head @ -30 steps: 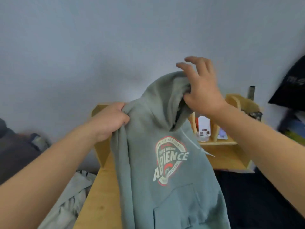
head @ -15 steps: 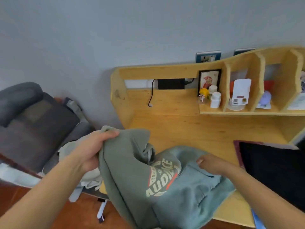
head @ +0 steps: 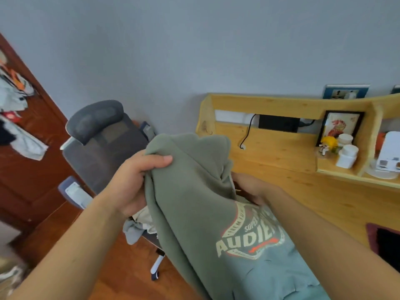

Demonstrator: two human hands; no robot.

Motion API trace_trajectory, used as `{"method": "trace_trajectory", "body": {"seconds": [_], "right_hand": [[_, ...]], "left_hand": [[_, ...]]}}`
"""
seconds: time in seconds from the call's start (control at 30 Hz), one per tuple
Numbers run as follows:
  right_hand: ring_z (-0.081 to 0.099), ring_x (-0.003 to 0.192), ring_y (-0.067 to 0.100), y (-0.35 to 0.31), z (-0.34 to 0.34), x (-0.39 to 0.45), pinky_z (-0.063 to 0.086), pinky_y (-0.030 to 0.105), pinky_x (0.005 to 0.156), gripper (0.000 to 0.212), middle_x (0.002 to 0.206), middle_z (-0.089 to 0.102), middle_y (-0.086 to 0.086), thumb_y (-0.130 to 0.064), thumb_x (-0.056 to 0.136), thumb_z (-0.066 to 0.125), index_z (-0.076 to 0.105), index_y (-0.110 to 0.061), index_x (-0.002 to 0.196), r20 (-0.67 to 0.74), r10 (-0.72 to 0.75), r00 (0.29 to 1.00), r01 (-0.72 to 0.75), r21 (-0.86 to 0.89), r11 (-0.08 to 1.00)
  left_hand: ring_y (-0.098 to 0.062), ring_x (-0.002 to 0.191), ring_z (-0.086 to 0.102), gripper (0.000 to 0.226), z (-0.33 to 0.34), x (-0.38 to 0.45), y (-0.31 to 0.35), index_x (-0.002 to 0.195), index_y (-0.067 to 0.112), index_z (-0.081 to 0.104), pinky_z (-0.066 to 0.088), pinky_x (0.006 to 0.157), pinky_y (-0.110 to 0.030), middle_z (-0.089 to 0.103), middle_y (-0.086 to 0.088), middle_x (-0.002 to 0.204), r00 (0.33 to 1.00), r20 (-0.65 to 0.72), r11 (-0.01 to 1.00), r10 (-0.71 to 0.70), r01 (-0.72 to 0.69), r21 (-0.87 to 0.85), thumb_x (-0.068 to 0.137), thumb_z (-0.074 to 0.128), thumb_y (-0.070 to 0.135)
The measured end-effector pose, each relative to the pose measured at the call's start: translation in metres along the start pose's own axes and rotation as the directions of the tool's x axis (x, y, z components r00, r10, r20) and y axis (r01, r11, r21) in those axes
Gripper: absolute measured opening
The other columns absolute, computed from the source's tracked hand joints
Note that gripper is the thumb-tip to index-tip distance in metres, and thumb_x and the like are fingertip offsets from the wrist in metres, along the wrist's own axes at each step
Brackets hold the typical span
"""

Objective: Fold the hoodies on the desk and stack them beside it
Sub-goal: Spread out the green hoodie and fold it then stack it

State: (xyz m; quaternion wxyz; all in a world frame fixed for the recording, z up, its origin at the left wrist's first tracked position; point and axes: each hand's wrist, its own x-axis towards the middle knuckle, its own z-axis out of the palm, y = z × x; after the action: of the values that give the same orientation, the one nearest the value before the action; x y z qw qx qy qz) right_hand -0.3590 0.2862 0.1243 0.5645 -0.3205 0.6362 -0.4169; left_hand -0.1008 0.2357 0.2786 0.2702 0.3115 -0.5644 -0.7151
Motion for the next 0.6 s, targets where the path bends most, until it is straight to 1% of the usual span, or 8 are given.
{"method": "trace_trajectory", "body": {"seconds": [0.13,0.2,0.23,0.3,0.4,0.47,0.53,0.6], "right_hand": [[0.066,0.116,0.037,-0.002,0.023,-0.005,0.052,0.047,0.101,0.043,0.121,0.070,0.020,-0.033,0.098,0.060,0.065,-0.003,0.128,0.248,-0.010,0.969,-0.036,0.179,0.983],[0.072,0.086,0.030,-0.002,0.013,-0.021,0.056,0.038,0.081,0.038,0.091,0.073,0.016,-0.030,0.091,0.071,0.070,-0.004,0.117,0.352,-0.044,0.935,0.019,0.074,0.997],[0.062,0.065,0.018,-0.003,0.000,-0.031,0.051,0.030,0.069,0.038,0.070,0.064,0.006,-0.033,0.088,0.073,0.070,-0.006,0.115,0.394,-0.064,0.917,0.061,0.019,0.998],[0.036,0.051,0.009,-0.006,-0.031,-0.046,0.040,0.024,0.057,0.040,0.061,0.040,-0.004,-0.030,0.095,0.065,0.063,-0.008,0.129,0.431,-0.060,0.900,0.075,-0.018,0.997],[0.046,0.060,0.015,-0.004,-0.034,-0.054,0.050,0.033,0.064,0.027,0.075,0.055,0.004,-0.020,0.103,0.056,0.067,-0.016,0.128,0.252,-0.093,0.963,0.098,-0.008,0.995],[0.066,0.087,0.018,-0.001,-0.009,-0.050,0.056,0.039,0.092,0.024,0.096,0.072,0.003,-0.025,0.104,0.055,0.073,-0.016,0.118,0.108,-0.196,0.975,0.202,-0.043,0.979],[0.067,0.110,0.017,-0.007,0.013,-0.048,0.050,0.040,0.105,0.032,0.114,0.074,-0.001,-0.038,0.103,0.053,0.068,-0.020,0.126,0.021,-0.242,0.970,0.242,0.004,0.970],[0.065,0.116,0.019,-0.023,0.010,-0.048,0.047,0.040,0.106,0.051,0.120,0.073,0.002,-0.055,0.099,0.051,0.062,-0.018,0.133,-0.029,-0.169,0.985,0.171,0.123,0.978]], "left_hand": [[-0.038,0.114,0.067,0.051,-0.031,-0.004,0.019,0.121,0.003,0.072,0.055,0.099,-0.049,0.067,-0.022,0.129,0.999,0.017,0.998,0.035,-0.034,-0.054,0.074,0.074,0.020],[-0.035,0.106,0.070,0.038,-0.046,-0.001,0.024,0.115,0.005,0.076,0.059,0.092,-0.045,0.068,-0.020,0.126,0.999,-0.038,0.996,0.030,-0.033,-0.078,0.081,0.063,0.017],[-0.032,0.101,0.071,0.034,-0.053,-0.001,0.026,0.109,0.008,0.078,0.061,0.086,-0.042,0.070,-0.018,0.122,0.998,-0.058,0.996,0.032,-0.037,-0.080,0.083,0.057,0.016],[-0.029,0.096,0.073,0.034,-0.059,-0.001,0.028,0.101,0.011,0.081,0.062,0.081,-0.040,0.072,-0.015,0.117,0.997,-0.064,0.995,0.037,-0.043,-0.094,0.085,0.051,0.015],[-0.031,0.103,0.071,0.039,-0.052,0.006,0.029,0.105,0.008,0.080,0.059,0.090,-0.043,0.072,-0.017,0.120,0.999,-0.026,0.992,0.039,-0.042,-0.119,0.083,0.049,0.014],[-0.033,0.107,0.070,0.039,-0.036,0.013,0.032,0.107,0.004,0.079,0.054,0.099,-0.045,0.070,-0.020,0.124,1.000,-0.005,0.996,0.019,-0.020,-0.092,0.082,0.050,0.014],[-0.031,0.102,0.072,0.036,-0.016,0.019,0.038,0.102,0.004,0.081,0.057,0.095,-0.043,0.072,-0.019,0.119,0.999,0.028,0.999,0.020,-0.019,-0.039,0.081,0.053,0.014],[-0.029,0.095,0.074,0.032,0.001,0.023,0.048,0.096,0.004,0.082,0.062,0.083,-0.037,0.075,-0.017,0.110,0.996,0.081,0.999,0.036,-0.037,0.017,0.073,0.064,0.018]]}}
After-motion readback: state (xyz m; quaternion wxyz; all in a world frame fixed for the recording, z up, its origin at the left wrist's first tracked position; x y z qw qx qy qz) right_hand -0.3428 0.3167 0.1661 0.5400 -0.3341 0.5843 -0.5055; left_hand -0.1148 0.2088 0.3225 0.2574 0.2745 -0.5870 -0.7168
